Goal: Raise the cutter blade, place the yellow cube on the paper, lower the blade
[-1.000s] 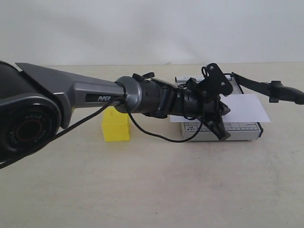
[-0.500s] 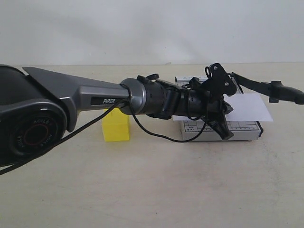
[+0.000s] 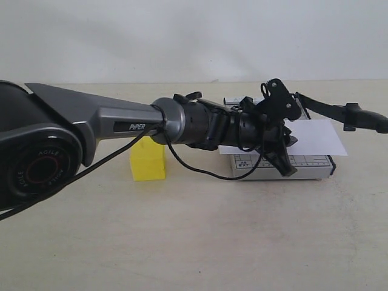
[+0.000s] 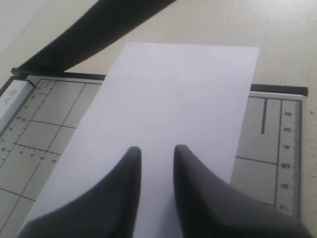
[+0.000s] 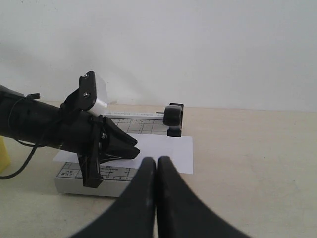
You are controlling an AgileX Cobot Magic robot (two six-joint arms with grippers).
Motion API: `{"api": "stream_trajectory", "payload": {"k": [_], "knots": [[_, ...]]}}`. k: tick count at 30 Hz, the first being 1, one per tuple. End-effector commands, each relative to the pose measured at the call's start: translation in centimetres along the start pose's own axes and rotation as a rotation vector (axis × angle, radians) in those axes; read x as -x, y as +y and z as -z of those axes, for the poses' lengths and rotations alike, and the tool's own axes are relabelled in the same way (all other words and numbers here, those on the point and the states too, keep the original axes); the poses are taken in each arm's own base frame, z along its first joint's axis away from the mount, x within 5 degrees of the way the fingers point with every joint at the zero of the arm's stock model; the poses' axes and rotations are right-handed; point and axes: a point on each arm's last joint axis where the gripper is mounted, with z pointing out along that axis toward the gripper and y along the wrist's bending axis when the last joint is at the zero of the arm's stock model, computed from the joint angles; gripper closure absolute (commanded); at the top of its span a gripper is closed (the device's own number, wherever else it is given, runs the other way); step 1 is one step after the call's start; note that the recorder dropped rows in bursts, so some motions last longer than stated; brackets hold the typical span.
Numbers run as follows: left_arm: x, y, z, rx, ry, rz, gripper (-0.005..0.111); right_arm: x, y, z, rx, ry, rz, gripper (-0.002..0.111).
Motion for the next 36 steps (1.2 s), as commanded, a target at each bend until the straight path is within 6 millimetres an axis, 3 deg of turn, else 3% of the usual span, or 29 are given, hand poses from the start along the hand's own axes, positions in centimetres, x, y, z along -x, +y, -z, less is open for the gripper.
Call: {"api": "stream_trajectory", "payload": {"k": [1,4,9,16,23,27,31,33,36], "knots": [[0.9,0.0,0.4,-0.003,-0.028,0.04,0.061,0.0,0.0,0.0,0.0,-0.007,-0.002,0.108],[1.4,-0.1,0.5,-0.024,-0.057,0.072,0.049,0.0,0.0,0.0,0.0,-0.007,-0.002,0.108],[2.7,0.2,1.4,-0.018,-0.086,0.064,0.048,0.0,0.0,0.0,0.0,-0.007,-0.002,0.108],[7.6,2.0,5.0,0.047,-0.17,0.22,0.048,0.0,0.0,0.0,0.0,-0.007,-0.002,0.108],[9.5,1.3,8.7,0.08,-0.123,0.16,0.048,0.0,0.0,0.0,0.0,-0.007,-0.002,0.108],[9.4,1.0,11.4,0.113,-0.092,0.231,0.048,0.0,0.0,0.0,0.0,-0.007,-0.002,0.108],[7.2,0.2,15.8,0.212,0.0,0.249,0.049,0.0,0.0,0.0,0.0,-0.007,-0.002,0.108],[5.9,-0.2,19.1,0.3,0.039,0.302,0.049,0.0,0.0,0.0,0.0,-0.007,-0.002,0.108],[3.4,0.6,24.3,0.605,0.126,0.583,0.048,0.0,0.0,0.0,0.0,-0.007,-0.002,0.108]]}}
